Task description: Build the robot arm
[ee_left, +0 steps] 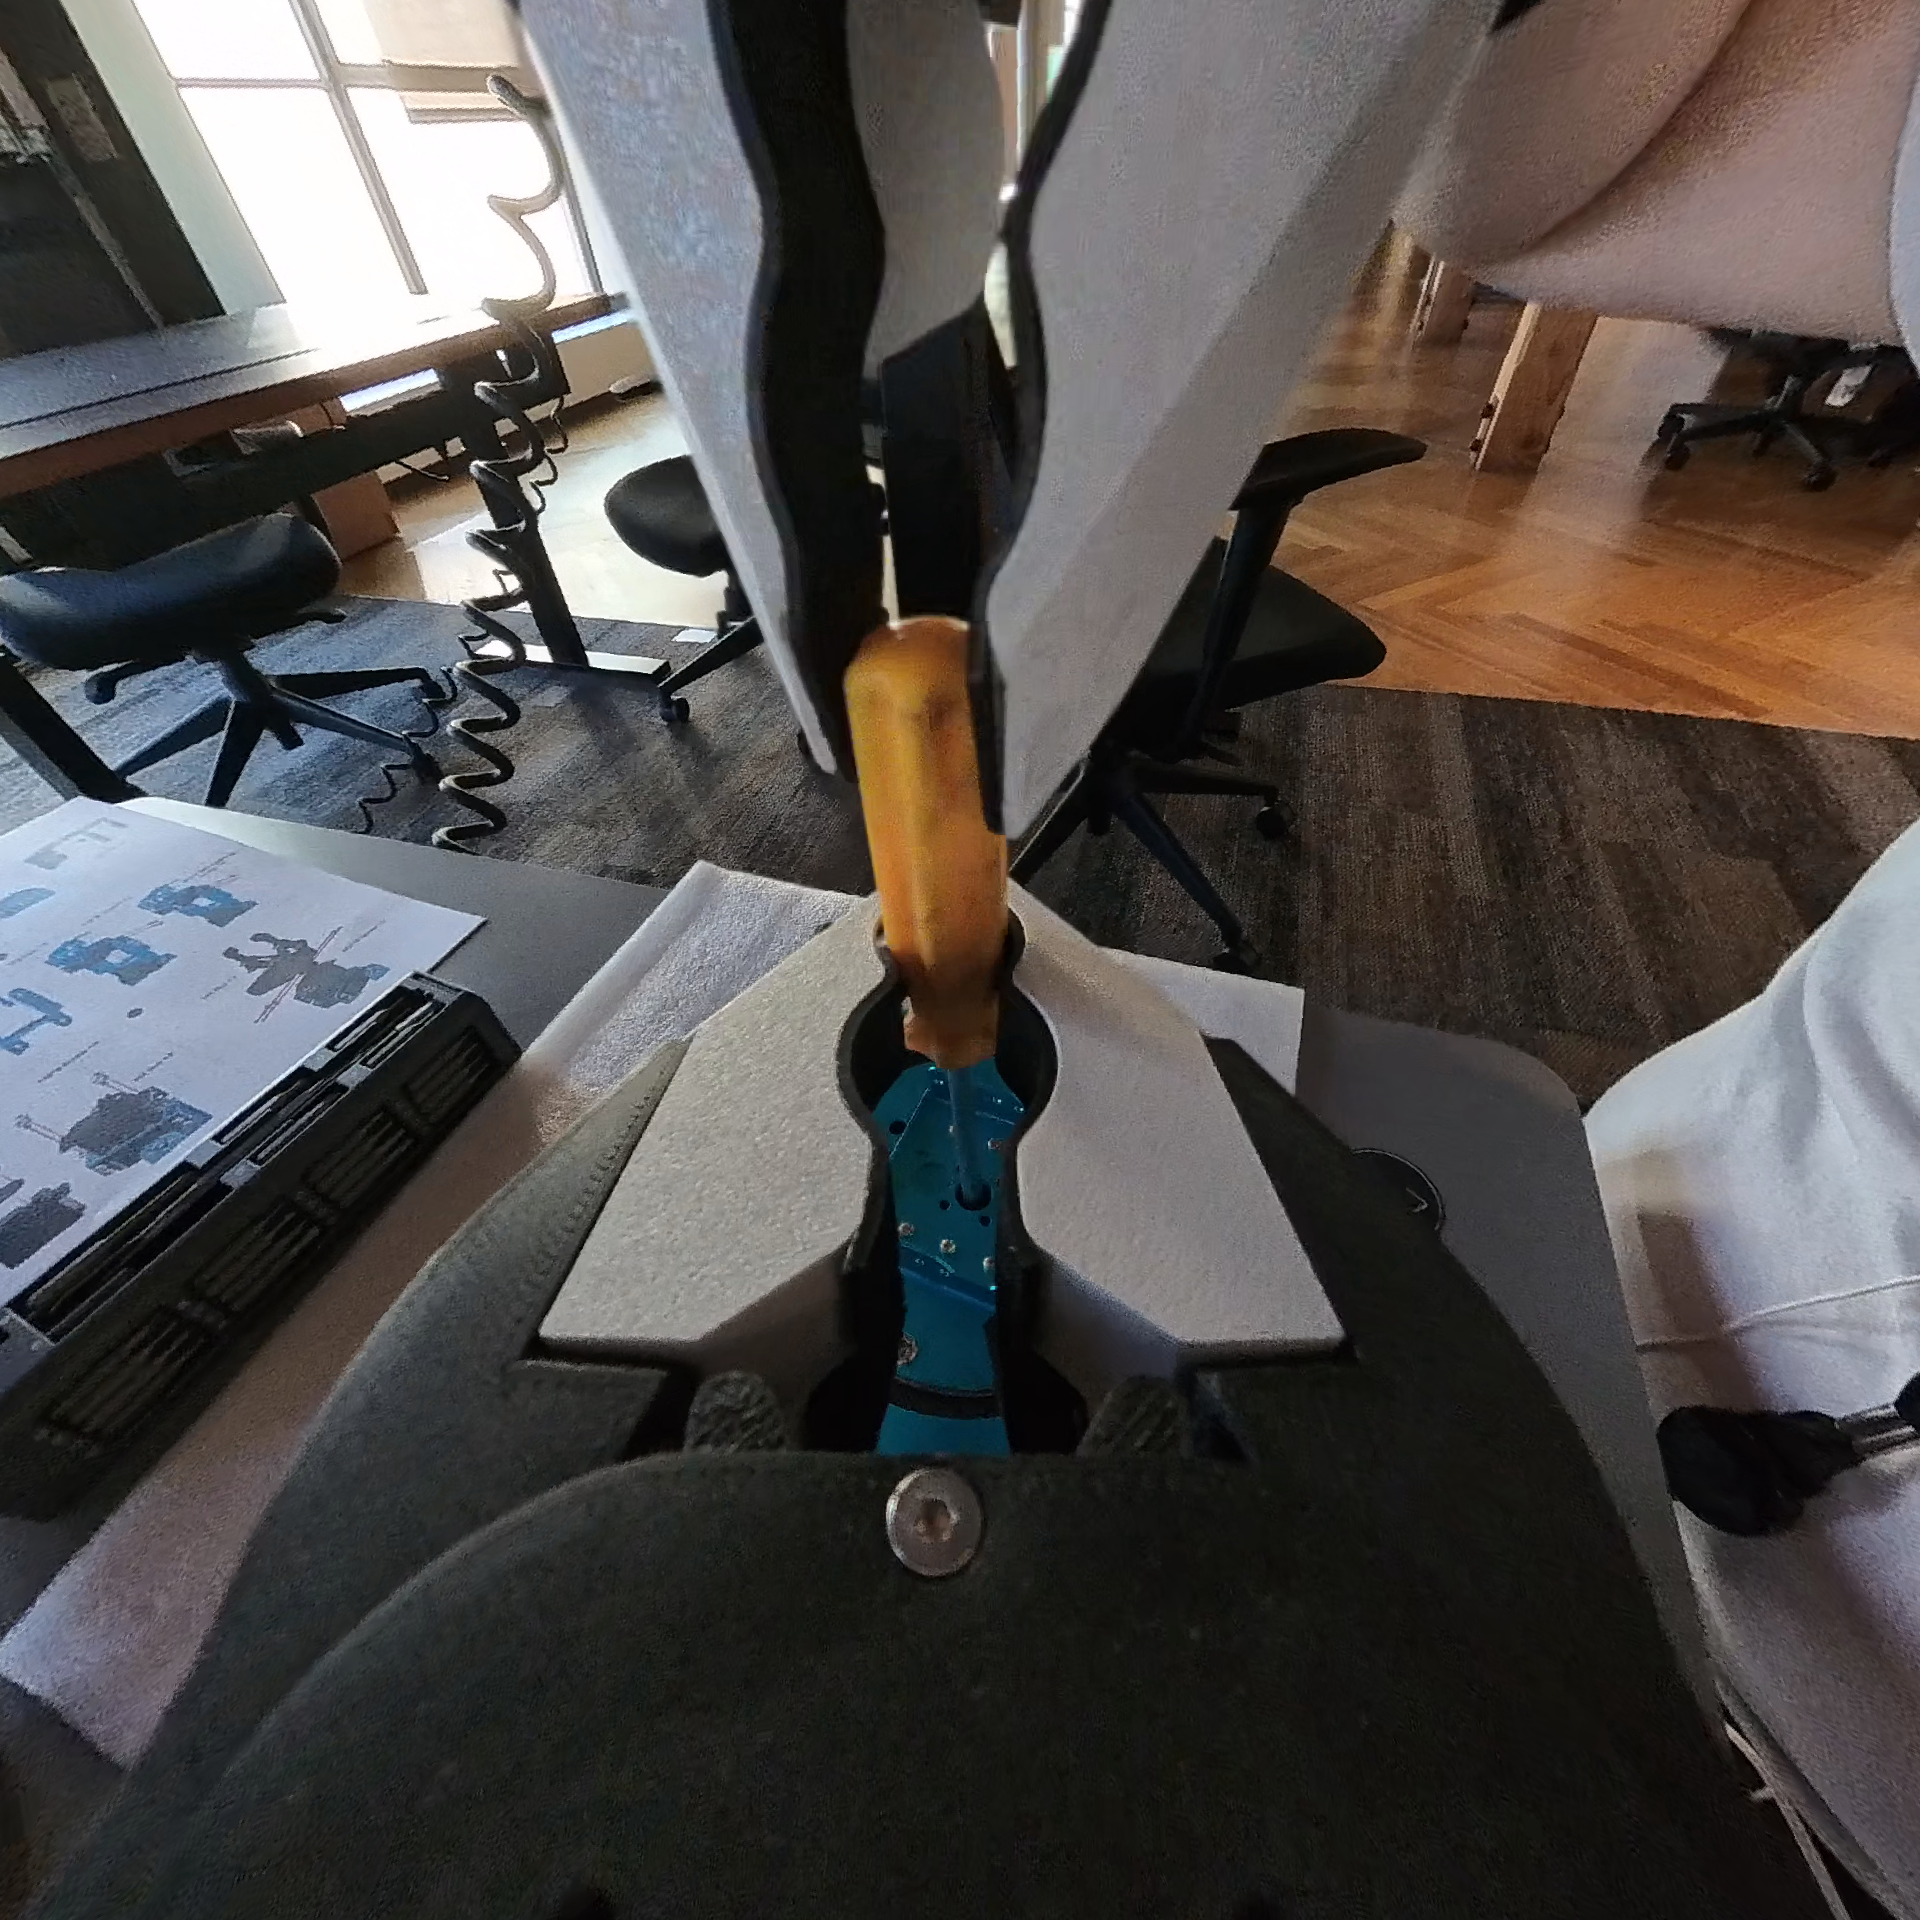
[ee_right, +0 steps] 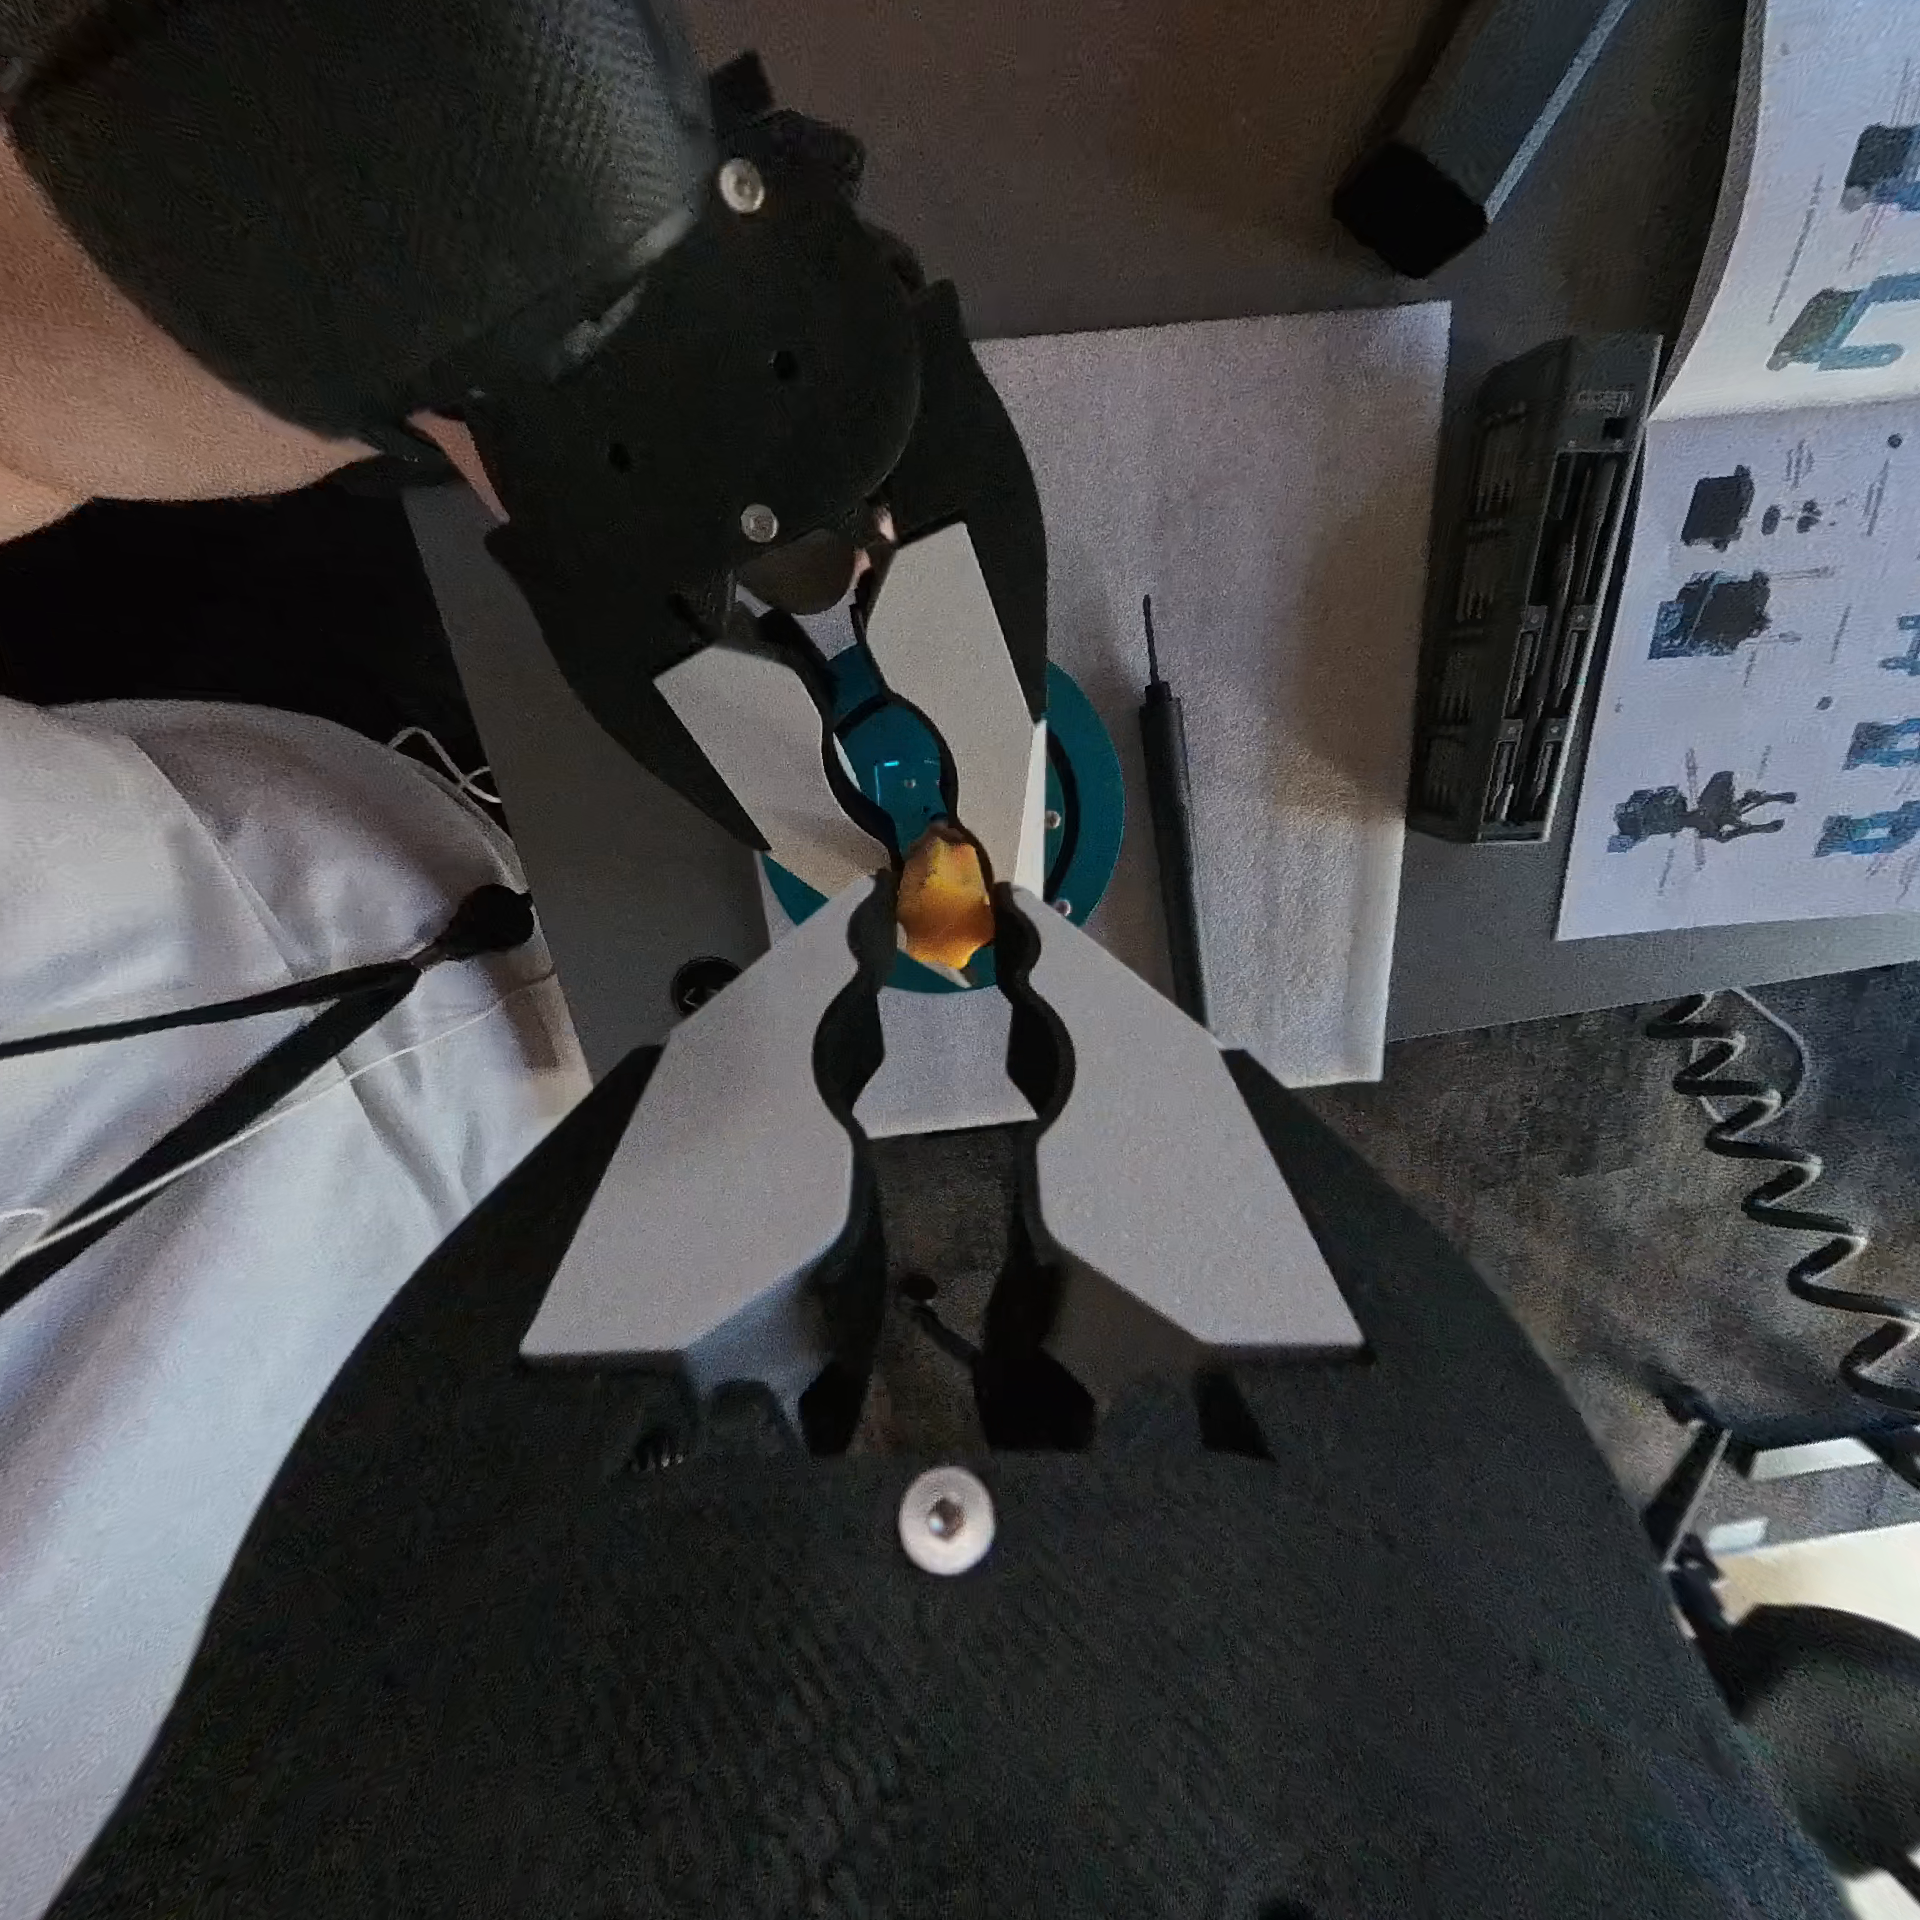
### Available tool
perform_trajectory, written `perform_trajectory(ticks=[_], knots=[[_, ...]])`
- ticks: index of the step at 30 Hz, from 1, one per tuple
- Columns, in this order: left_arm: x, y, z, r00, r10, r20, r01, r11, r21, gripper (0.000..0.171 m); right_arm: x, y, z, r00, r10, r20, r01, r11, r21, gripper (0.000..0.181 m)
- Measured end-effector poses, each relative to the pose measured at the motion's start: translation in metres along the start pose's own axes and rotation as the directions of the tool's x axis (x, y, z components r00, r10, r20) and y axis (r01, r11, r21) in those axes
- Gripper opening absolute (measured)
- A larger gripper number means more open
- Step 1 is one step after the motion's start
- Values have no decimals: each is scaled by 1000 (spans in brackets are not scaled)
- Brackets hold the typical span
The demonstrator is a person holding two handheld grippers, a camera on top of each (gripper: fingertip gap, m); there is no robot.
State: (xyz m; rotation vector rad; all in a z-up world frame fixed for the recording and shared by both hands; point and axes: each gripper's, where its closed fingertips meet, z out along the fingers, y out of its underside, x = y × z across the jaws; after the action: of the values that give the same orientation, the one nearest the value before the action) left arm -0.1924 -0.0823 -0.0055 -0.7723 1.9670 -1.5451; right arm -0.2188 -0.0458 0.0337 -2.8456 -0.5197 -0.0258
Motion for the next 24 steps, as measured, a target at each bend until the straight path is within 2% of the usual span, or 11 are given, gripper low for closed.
perform_trajectory(ticks=[2,5,7,10,13,14,15,17,19,21,24], knots=[[1,0,0,1000,1,-6,-1,1000,2,9,0,-2,-1,989,-139,-41,140,990,11,19],[0,0,-1,1000,-8,-9,8,1000,7,9,6,-6,-2,935,-348,-68,351,936,31,34],[0,0,-1,1000,-11,-8,11,1000,10,9,5,-3,0,903,-429,-25,430,902,33,29],[-1,1,-2,1000,-11,-5,11,1000,9,9,-1,-2,1,907,-420,19,419,907,50,18],[0,0,0,1000,-12,-3,12,1000,7,10,0,4,2,991,-124,53,125,992,-14,17],[0,1,1,1000,-10,-6,10,1000,4,10,-1,6,2,998,-52,46,54,998,-25,17],[2,0,1,1000,-8,-19,8,1000,4,10,-3,8,1,998,-50,33,51,998,-39,17],[4,0,3,1000,-1,-23,1,1000,2,10,-2,9,0,985,-170,1,170,984,-52,17],[5,0,3,1000,3,-25,-3,1000,0,10,1,-1,-2,949,-314,-36,314,949,8,31],[4,0,2,1000,-3,-24,3,1000,3,10,-1,-3,-4,921,-390,-3,390,920,41,28],[3,1,1,1000,-8,-22,8,1000,7,10,-5,-2,-3,911,-412,29,410,910,60,18]])
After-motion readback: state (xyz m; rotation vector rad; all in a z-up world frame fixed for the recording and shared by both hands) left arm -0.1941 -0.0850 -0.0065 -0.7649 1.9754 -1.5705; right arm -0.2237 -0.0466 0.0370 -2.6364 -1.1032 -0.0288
